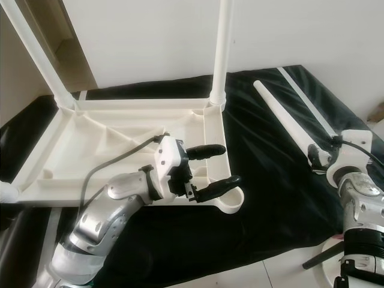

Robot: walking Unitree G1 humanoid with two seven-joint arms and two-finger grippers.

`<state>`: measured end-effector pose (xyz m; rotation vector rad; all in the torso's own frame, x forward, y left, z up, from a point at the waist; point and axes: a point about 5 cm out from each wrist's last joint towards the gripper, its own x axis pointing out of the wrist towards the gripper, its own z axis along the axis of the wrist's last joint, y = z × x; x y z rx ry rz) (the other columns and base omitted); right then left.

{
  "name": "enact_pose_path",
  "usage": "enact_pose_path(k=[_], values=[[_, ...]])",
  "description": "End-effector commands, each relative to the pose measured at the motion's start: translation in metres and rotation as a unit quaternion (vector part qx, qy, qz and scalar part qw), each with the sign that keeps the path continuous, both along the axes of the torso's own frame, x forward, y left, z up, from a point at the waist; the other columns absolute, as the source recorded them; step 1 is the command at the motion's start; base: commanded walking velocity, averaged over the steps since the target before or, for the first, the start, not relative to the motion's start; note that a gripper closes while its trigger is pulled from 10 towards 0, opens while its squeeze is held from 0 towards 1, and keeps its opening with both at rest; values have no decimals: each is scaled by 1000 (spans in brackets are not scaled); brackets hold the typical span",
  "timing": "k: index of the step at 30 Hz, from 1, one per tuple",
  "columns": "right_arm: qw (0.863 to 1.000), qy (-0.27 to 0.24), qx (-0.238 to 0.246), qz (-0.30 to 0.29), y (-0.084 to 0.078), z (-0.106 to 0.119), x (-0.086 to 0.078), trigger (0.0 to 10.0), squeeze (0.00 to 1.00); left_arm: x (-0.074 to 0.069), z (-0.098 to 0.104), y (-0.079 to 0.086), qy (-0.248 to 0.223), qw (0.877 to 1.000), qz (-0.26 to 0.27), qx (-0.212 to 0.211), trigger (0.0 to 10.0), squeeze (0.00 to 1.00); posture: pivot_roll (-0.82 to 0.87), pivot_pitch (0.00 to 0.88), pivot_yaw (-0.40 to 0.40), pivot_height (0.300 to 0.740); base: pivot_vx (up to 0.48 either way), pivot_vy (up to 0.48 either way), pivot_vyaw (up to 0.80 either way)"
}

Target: Building children table

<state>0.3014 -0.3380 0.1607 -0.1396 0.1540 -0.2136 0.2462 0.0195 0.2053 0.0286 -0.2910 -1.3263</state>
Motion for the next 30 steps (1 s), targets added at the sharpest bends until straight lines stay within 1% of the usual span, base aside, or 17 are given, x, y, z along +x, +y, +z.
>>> enact_pose_path(k=[1,2,5,8,14,21,25,26,28,29,30], values=[[1000,-1,3,21,3,1,3,10000,0,3,2,4,6,999,53,-8,10000,0,-99,119,16,740,0,0,0],[1000,-1,3,21,3,1,3,10000,0,3,2,4,6,999,53,-8,10000,0,-99,119,16,740,0,0,0],[999,5,15,50,8,0,7,10000,0,1,3,5,11,999,51,-8,10000,0,-92,140,20,740,0,0,0],[999,14,18,45,5,-2,11,10000,0,0,4,5,17,999,51,-5,10000,0,-86,159,27,740,0,0,0],[998,18,22,49,3,-2,13,10000,0,-3,3,6,23,998,50,-1,10000,0,-83,173,33,740,0,0,0],[997,18,44,55,4,-3,14,10000,0,-5,4,8,31,998,48,4,10000,0,-74,203,51,740,0,0,0],[997,15,57,59,8,-8,14,10000,0,-5,6,9,35,998,48,6,10000,0,-69,213,60,740,0,0,0],[996,9,62,64,12,-9,15,10000,0,-5,5,9,36,998,48,8,10000,0,-65,210,64,740,0,0,0],[996,9,62,64,12,-9,15,10000,0,-5,5,9,36,998,48,8,10000,0,-65,210,64,740,0,0,0],[994,1,76,75,21,-12,17,4157,0,-5,6,9,35,998,49,11,10000,0,-51,205,67,740,0,0,0],[993,-4,83,81,26,-13,18,1608,0,-5,7,10,33,998,50,11,10000,0,-46,203,67,740,0,0,0]])
